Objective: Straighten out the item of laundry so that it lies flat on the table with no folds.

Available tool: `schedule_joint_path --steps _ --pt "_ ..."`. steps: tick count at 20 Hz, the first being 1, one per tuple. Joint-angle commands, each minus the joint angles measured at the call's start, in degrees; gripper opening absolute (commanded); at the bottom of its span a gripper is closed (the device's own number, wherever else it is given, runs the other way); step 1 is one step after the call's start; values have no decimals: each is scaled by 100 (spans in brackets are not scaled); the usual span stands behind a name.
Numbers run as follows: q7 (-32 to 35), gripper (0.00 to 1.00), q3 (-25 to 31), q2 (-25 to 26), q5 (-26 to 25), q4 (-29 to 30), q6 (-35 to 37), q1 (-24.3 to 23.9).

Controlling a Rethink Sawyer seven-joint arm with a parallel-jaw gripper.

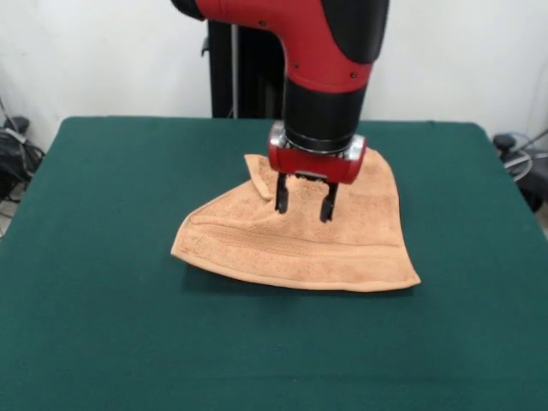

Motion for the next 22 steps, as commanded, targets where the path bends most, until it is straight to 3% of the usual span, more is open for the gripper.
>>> schedule_joint_path --steps 1,7,22 --pt "42 100 700 307 -346 205 -312 -231" --pt "13 100 860 431 -461 162 -462 -409" --pt "520 100 907 876 -795 321 -1660 -385"
